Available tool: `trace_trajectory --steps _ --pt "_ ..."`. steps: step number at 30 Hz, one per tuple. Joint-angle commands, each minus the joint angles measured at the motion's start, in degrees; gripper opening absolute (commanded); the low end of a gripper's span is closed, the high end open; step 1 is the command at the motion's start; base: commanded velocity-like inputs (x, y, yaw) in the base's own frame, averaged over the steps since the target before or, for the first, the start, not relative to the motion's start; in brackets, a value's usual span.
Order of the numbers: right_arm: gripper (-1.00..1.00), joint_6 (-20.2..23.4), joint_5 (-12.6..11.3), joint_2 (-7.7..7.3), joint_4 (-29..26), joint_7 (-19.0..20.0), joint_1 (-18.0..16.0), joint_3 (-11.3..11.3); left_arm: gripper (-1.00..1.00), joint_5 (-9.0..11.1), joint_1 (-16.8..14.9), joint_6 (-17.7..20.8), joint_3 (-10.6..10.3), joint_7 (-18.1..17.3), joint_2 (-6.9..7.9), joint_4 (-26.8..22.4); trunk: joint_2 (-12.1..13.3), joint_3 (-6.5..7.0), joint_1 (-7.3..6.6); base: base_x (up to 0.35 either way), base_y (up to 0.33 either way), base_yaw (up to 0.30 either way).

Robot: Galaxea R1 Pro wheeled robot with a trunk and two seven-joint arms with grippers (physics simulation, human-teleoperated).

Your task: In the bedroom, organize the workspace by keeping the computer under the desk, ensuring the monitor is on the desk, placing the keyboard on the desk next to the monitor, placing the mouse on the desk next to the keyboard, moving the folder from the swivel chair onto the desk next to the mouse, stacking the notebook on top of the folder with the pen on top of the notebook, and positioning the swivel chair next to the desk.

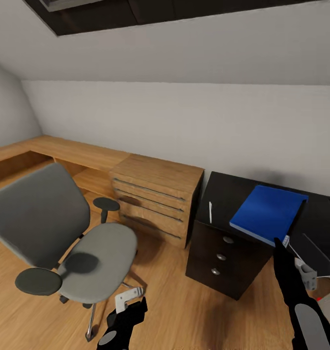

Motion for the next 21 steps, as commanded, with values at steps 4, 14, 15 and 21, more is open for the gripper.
trace_trajectory --steps 4,14,15,21 --pt "-1.00 0.3 -0.5 0.02 -0.1 -0.3 -0.1 -0.1 1.00 0.2 -0.1 0.2 -0.1 0.4 0.05 -0.1 0.0 -0.20 0.00 0.000 0.004 -0.274" --pt "-1.00 0.4 -0.5 -0.07 -0.1 -0.9 -0.1 -0.9 1.00 0.2 0.0 0.3 -0.5 0.4 -0.01 0.0 3.2 0.89 -1.76 0.000 0.000 -0.274" --pt "-1.00 0.4 -0.6 -0.05 0.0 -1.1 -0.1 -1.3 1.00 0.2 0.0 0.3 -0.5 0.4 -0.01 0.0 3.6 1.04 -1.98 0.000 0.000 -0.274" --pt "-1.00 0.5 -0.7 -0.10 0.0 -1.5 -0.1 -2.1 1.00 0.2 0.0 0.3 -0.5 0.4 -0.05 0.0 6.0 1.91 -3.29 0.000 0.000 -0.274"
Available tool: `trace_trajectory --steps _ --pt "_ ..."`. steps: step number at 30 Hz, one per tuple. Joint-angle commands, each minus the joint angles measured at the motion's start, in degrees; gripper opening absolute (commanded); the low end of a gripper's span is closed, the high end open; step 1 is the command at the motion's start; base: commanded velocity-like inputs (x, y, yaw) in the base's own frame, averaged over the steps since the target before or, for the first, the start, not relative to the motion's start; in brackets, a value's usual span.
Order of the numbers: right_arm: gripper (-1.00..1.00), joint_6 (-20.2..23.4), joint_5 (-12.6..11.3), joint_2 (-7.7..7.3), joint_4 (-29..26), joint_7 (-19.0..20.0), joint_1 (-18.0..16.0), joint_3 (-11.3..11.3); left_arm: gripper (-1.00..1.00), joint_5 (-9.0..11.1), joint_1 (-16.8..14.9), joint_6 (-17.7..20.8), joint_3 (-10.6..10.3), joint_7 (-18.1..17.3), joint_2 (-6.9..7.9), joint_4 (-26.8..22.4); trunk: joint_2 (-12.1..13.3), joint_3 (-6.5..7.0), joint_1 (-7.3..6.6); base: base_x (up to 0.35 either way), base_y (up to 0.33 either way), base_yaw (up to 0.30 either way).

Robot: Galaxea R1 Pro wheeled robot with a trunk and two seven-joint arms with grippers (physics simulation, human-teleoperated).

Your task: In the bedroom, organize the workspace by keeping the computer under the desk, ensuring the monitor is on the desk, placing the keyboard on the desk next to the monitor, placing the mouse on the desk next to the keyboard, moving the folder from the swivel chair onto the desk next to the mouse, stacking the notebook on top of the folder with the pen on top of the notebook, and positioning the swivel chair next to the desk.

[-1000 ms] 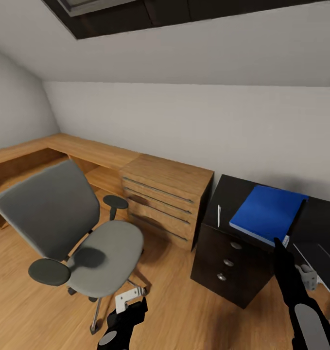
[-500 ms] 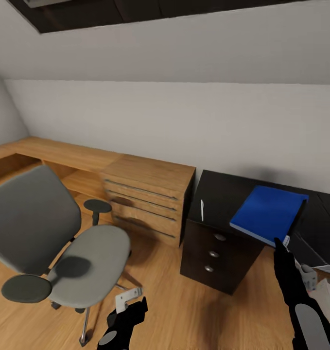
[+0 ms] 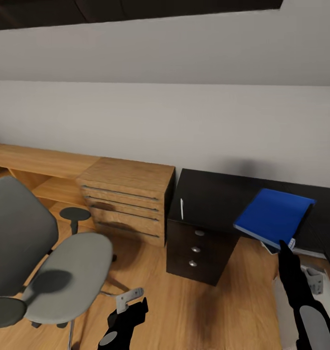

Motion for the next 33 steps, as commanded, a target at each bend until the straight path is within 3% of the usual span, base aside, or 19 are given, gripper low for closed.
trace_trajectory --steps 1,10,19,23,26,29,33 --pt "-1.00 0.3 -0.4 0.05 -0.1 -0.3 -0.1 -0.1 1.00 0.2 0.0 0.2 -0.1 0.4 0.05 -0.1 0.4 0.09 -0.22 0.000 0.000 -0.274" --pt "-1.00 0.3 -0.4 0.16 -0.1 -0.3 -0.1 -0.2 1.00 0.4 -0.1 0.3 -0.1 0.4 0.02 0.0 4.0 1.39 -2.20 0.000 0.000 -0.274" --pt "-1.00 0.4 -0.4 0.22 -0.1 -0.3 -0.1 -0.2 1.00 0.6 -0.1 0.9 0.8 0.0 -0.07 8.2 7.6 2.64 -4.18 0.000 0.000 -0.267" --pt "-1.00 0.6 -0.5 0.17 -0.2 -0.3 -0.1 -0.1 1.00 0.9 -4.2 2.5 1.8 -0.8 -0.60 19.4 9.2 3.20 -5.06 0.000 0.000 -0.164" --pt "-1.00 0.7 -0.5 0.21 -0.2 -0.3 -0.1 0.1 1.00 0.7 -9.2 5.6 2.0 -2.1 -2.99 31.1 10.4 3.69 -5.71 0.000 0.000 -0.050" --pt "-1.00 0.8 -0.5 0.22 -0.3 -0.3 -0.1 0.3 1.00 0.6 -10.5 6.4 2.0 -2.7 -3.94 36.8 11.6 4.21 -6.37 0.000 0.000 -0.016" --pt "-1.00 0.9 -0.5 0.27 -0.3 -0.3 -0.1 0.4 1.00 0.6 -11.1 6.5 2.0 -4.1 -4.15 43.1 13.2 4.92 -7.25 0.000 0.000 -0.003"
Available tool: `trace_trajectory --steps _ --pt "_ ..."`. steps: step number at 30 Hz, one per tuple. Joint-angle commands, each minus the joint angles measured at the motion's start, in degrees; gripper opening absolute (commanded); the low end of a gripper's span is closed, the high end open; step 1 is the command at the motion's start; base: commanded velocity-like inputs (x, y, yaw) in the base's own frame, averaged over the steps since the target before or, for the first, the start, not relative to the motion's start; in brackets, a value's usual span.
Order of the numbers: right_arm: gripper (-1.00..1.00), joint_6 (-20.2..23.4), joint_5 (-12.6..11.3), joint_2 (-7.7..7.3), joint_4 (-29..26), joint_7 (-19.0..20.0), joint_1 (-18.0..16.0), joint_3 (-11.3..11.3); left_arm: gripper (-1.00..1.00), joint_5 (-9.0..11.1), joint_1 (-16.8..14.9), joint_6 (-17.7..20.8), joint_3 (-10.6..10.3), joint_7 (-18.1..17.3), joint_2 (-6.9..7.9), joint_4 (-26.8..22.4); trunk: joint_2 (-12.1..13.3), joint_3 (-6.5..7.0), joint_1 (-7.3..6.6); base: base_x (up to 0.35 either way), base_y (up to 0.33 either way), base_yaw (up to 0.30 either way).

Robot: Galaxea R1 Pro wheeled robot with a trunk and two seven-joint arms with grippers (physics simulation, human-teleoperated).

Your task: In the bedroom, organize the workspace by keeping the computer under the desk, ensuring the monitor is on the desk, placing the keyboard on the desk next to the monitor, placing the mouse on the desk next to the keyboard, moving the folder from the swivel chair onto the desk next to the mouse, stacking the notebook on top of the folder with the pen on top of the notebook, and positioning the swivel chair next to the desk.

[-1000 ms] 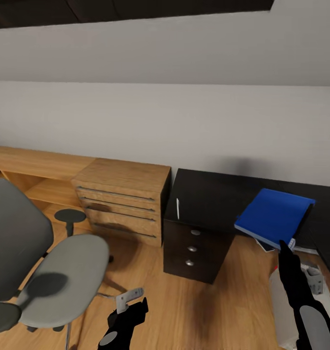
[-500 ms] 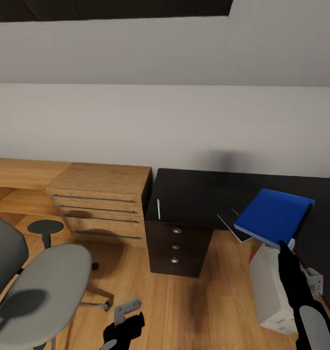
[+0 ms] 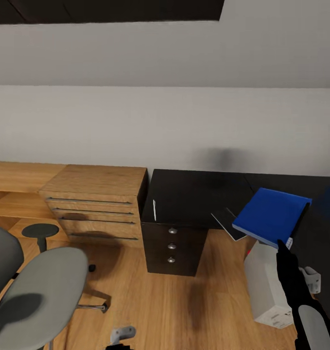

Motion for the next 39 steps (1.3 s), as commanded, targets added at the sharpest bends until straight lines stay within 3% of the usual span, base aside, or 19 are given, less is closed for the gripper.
trace_trajectory --steps 1,4,7,10,11,14,30,39 --pt "-1.00 0.4 -0.4 0.02 -0.1 -0.2 0.0 -0.1 1.00 0.2 -0.1 -0.5 -0.4 -0.6 0.01 3.0 0.4 0.12 -0.22 0.000 0.000 0.000" --pt "-1.00 0.4 -0.4 -0.06 -0.1 -0.1 0.0 -0.1 1.00 0.2 -0.1 -4.0 -0.6 -3.3 -0.05 7.3 1.6 0.66 -0.88 0.000 0.000 0.000" --pt "-1.00 0.4 -0.5 0.12 -0.1 -0.1 0.0 -0.1 1.00 0.0 -0.1 -12.9 -2.4 -11.4 0.00 15.2 2.8 1.20 -1.54 0.000 0.000 0.000" --pt "-1.00 0.2 -0.5 0.12 0.0 0.0 0.0 -0.1 1.00 0.0 -0.1 -15.9 -2.8 -13.3 0.05 16.8 2.8 1.20 -1.54 0.000 0.000 0.000" --pt "-1.00 0.2 -0.5 0.18 0.1 -0.1 0.0 -0.1 1.00 0.1 -0.1 -23.2 -2.9 -13.8 0.01 18.6 2.8 1.20 -1.54 0.000 0.000 0.000" --pt "-1.00 -0.1 -0.5 0.20 0.1 -0.3 0.0 -0.1 1.00 0.1 -0.1 -25.2 -2.9 -13.8 -0.03 19.6 2.8 1.20 -1.54 0.000 0.000 -0.082" --pt "-1.00 -0.1 -0.5 0.19 0.1 -0.3 0.0 -0.2 1.00 0.2 -0.1 -25.2 -2.9 -13.8 -0.12 20.5 2.8 1.20 -1.54 0.000 0.000 -0.253" --pt "-1.00 0.3 -0.5 0.12 0.1 -0.1 0.0 -0.2 1.00 0.2 -0.1 -25.2 -2.9 -13.8 -0.12 20.6 2.8 1.20 -1.54 0.000 0.000 -0.044"
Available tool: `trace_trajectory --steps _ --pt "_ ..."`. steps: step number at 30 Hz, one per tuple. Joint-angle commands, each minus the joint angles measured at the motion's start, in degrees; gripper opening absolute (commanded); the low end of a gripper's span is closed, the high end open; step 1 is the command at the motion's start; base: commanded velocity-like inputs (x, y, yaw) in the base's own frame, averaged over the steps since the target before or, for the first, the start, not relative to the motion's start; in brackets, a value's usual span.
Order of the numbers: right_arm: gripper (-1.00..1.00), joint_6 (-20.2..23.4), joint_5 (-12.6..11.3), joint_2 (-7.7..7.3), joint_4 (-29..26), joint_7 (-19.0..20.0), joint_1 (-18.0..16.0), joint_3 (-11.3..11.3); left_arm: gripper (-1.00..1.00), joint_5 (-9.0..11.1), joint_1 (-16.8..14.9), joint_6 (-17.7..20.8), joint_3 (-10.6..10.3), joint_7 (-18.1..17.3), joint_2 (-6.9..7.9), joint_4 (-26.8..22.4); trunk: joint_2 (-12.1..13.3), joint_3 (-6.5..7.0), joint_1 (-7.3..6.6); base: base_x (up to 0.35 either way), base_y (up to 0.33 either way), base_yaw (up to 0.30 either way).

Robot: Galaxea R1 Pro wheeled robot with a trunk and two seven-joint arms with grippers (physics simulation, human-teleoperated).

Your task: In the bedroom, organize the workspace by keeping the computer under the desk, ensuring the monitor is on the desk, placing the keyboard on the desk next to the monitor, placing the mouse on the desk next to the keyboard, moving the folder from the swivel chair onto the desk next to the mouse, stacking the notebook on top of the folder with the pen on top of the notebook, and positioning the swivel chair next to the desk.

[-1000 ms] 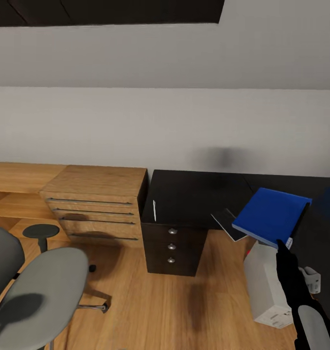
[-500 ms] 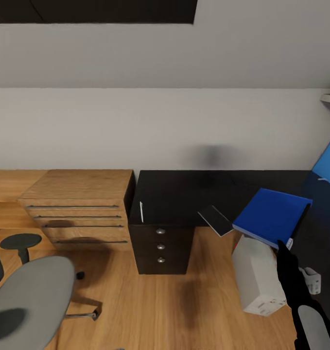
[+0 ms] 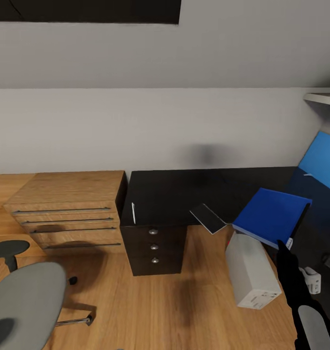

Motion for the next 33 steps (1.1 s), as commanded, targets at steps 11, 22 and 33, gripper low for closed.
trace_trajectory --steps 11,22,33 --pt "-1.00 -3.5 1.1 -1.07 12.6 -1.1 -11.1 0.1 1.00 0.5 0.0 -0.4 -0.5 0.3 0.02 0.4 -0.1 -0.06 0.01 0.000 0.000 0.000" --pt "-1.00 -23.6 4.0 -7.11 45.1 -1.6 -30.3 -0.1 1.00 0.6 0.0 -1.0 -0.5 0.3 -0.05 0.4 -0.1 -0.06 0.01 0.000 0.000 0.000" --pt "-1.00 -29.3 1.3 -5.05 48.1 -1.3 -31.2 -0.5 1.00 0.5 0.0 -1.2 -1.2 0.2 -0.19 0.4 -0.1 -0.06 0.01 0.000 0.000 0.000"
